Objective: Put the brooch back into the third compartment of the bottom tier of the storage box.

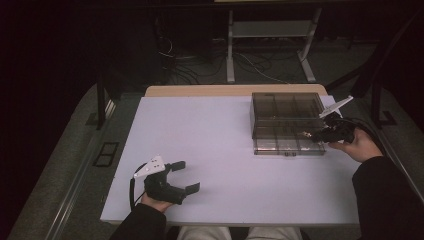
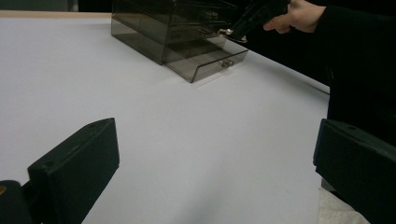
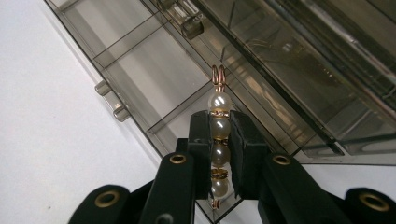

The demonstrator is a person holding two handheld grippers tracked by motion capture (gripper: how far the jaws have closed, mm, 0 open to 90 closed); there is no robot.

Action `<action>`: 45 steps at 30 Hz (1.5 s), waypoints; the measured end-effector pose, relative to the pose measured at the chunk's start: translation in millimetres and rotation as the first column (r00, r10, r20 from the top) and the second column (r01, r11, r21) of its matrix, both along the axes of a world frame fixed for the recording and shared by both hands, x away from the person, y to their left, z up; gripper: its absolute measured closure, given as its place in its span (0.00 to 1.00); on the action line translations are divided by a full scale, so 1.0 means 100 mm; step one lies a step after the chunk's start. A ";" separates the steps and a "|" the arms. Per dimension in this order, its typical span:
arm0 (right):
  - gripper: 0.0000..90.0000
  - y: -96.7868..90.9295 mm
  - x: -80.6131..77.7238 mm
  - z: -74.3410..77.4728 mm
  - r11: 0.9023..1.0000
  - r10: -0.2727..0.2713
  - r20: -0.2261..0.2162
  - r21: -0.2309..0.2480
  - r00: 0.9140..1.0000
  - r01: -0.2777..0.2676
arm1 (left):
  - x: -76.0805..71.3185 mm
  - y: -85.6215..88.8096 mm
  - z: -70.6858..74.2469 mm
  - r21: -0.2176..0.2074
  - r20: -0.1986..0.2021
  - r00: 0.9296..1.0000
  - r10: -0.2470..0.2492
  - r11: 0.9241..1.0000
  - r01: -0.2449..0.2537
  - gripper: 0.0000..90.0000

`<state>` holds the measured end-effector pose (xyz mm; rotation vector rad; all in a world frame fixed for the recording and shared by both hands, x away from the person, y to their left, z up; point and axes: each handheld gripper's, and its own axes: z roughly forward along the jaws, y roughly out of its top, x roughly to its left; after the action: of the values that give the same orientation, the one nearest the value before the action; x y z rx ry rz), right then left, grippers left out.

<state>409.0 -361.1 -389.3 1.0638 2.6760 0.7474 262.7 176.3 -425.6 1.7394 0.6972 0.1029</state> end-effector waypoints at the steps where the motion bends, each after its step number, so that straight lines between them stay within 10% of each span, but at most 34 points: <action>1: 0.88 0.00 0.00 -0.01 1.000 -0.002 -0.006 -0.001 1.000 0.002 | 0.00 0.00 0.00 0.000 0.000 1.000 0.000 1.000 0.000 0.00; 45: 0.88 0.04 0.12 -0.34 0.999 -0.003 -0.078 -0.045 0.997 0.000 | 0.00 0.00 0.00 0.009 0.001 1.000 -0.005 1.000 0.005 0.00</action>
<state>421.5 -357.5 -423.3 1.1064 2.7431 0.6552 262.8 175.9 -425.6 1.7490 0.6927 0.1035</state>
